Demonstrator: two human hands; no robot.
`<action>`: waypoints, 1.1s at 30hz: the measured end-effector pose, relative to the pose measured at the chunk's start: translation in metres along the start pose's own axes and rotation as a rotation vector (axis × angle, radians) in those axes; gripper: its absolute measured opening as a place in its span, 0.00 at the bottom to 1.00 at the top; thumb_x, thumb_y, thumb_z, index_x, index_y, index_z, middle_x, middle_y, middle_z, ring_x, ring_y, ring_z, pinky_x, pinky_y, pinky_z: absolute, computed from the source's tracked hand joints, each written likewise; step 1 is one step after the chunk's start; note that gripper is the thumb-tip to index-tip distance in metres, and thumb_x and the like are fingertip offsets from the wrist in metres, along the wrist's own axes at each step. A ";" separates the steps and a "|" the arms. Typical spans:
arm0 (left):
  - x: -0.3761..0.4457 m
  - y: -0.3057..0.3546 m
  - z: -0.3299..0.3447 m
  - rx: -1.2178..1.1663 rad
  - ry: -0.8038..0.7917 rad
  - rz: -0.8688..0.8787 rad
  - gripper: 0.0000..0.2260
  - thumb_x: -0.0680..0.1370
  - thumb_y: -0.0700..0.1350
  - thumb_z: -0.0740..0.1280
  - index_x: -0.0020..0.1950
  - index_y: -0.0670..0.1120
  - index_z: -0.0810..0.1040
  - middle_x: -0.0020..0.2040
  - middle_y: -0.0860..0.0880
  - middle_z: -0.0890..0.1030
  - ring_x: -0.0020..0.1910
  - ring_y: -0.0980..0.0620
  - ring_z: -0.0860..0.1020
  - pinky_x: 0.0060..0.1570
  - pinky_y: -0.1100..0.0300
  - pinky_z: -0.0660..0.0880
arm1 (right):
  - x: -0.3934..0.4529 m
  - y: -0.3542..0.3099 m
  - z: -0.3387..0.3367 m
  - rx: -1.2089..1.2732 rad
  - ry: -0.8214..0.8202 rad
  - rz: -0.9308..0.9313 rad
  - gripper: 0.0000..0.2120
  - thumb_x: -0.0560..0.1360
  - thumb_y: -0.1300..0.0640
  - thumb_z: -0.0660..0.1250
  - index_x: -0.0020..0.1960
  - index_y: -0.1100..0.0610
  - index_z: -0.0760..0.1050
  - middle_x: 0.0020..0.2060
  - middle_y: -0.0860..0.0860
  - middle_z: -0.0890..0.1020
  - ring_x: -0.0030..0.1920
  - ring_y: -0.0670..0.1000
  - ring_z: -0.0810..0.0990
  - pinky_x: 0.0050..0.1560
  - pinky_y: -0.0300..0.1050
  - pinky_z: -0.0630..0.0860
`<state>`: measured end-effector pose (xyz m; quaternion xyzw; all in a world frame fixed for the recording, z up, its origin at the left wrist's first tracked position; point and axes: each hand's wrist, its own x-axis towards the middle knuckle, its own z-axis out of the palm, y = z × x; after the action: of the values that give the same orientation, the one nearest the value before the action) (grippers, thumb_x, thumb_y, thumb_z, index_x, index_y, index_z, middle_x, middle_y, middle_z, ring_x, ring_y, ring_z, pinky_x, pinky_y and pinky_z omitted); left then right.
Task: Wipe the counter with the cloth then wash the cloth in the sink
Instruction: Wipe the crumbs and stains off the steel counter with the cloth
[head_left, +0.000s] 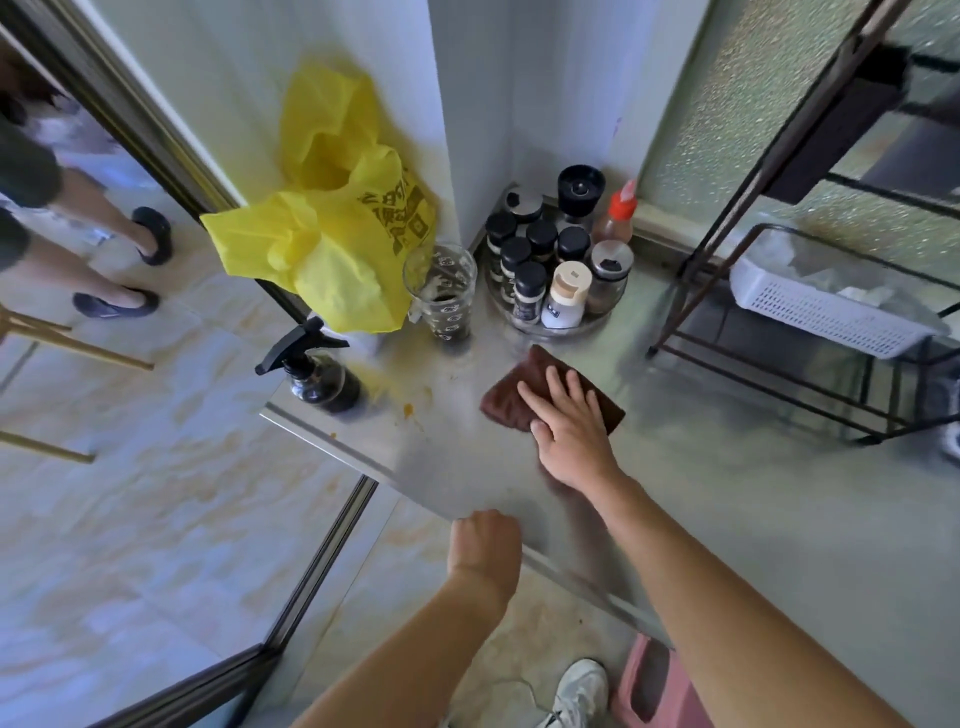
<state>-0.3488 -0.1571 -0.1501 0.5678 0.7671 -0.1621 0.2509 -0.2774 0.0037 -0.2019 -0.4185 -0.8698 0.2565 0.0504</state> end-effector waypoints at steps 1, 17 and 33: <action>-0.002 -0.002 0.001 -0.013 0.008 0.002 0.14 0.81 0.38 0.62 0.63 0.46 0.81 0.61 0.46 0.81 0.63 0.43 0.78 0.60 0.51 0.74 | 0.013 -0.017 0.007 -0.016 -0.029 -0.043 0.27 0.80 0.52 0.56 0.79 0.42 0.63 0.82 0.53 0.56 0.82 0.60 0.51 0.79 0.61 0.48; 0.009 -0.098 -0.044 0.019 0.035 -0.155 0.13 0.81 0.38 0.62 0.63 0.45 0.80 0.61 0.45 0.79 0.61 0.44 0.78 0.60 0.53 0.76 | -0.004 -0.074 0.025 0.275 0.135 -0.102 0.13 0.79 0.57 0.65 0.63 0.52 0.78 0.62 0.49 0.81 0.62 0.56 0.79 0.60 0.49 0.75; 0.004 -0.101 -0.031 -0.013 0.068 -0.185 0.12 0.80 0.38 0.63 0.61 0.42 0.80 0.58 0.44 0.79 0.58 0.45 0.79 0.59 0.54 0.77 | 0.033 -0.120 0.056 0.172 -0.118 -0.277 0.21 0.80 0.59 0.64 0.72 0.49 0.75 0.78 0.50 0.66 0.81 0.56 0.57 0.80 0.56 0.51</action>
<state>-0.4516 -0.1679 -0.1307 0.4980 0.8254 -0.1603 0.2122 -0.3997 -0.0556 -0.1959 -0.2733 -0.8954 0.3445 0.0698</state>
